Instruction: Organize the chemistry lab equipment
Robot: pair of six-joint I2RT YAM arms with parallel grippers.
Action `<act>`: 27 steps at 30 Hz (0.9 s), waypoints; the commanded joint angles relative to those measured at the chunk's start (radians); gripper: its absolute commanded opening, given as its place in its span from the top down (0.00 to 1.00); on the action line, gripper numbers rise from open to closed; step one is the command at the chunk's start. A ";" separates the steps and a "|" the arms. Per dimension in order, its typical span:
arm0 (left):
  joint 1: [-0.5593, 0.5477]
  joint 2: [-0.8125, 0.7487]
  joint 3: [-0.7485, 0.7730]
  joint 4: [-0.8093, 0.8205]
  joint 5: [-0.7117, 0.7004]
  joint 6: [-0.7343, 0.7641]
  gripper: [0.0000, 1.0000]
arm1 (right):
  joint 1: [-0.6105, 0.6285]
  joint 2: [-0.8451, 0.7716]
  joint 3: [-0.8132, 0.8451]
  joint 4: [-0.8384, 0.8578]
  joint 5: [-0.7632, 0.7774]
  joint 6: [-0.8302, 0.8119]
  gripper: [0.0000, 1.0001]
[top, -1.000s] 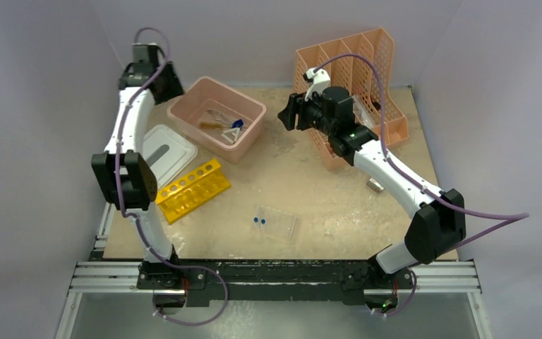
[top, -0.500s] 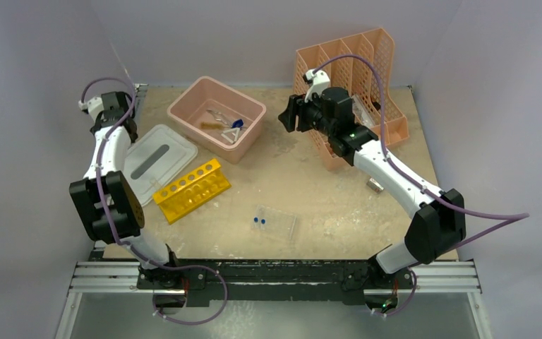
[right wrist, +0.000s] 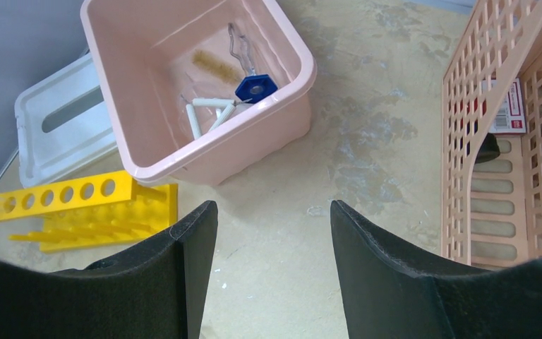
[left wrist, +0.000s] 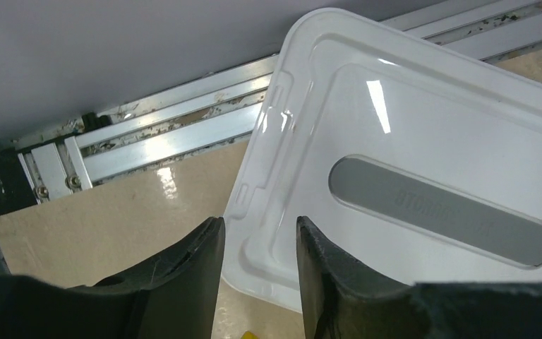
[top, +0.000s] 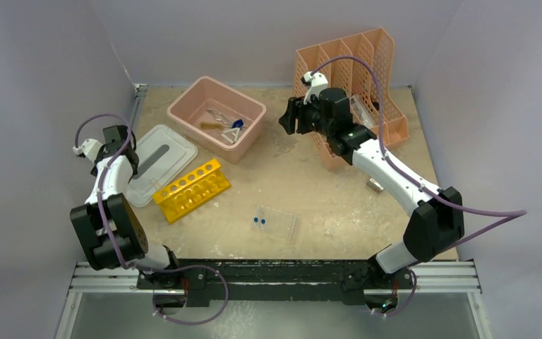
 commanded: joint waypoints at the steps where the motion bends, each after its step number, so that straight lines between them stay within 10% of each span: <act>1: 0.004 -0.076 -0.074 0.005 -0.024 -0.101 0.59 | -0.005 0.003 0.049 0.016 0.010 0.006 0.38; 27: 0.025 0.058 -0.245 0.166 0.117 -0.185 0.69 | -0.004 0.057 0.099 -0.036 0.020 0.028 0.38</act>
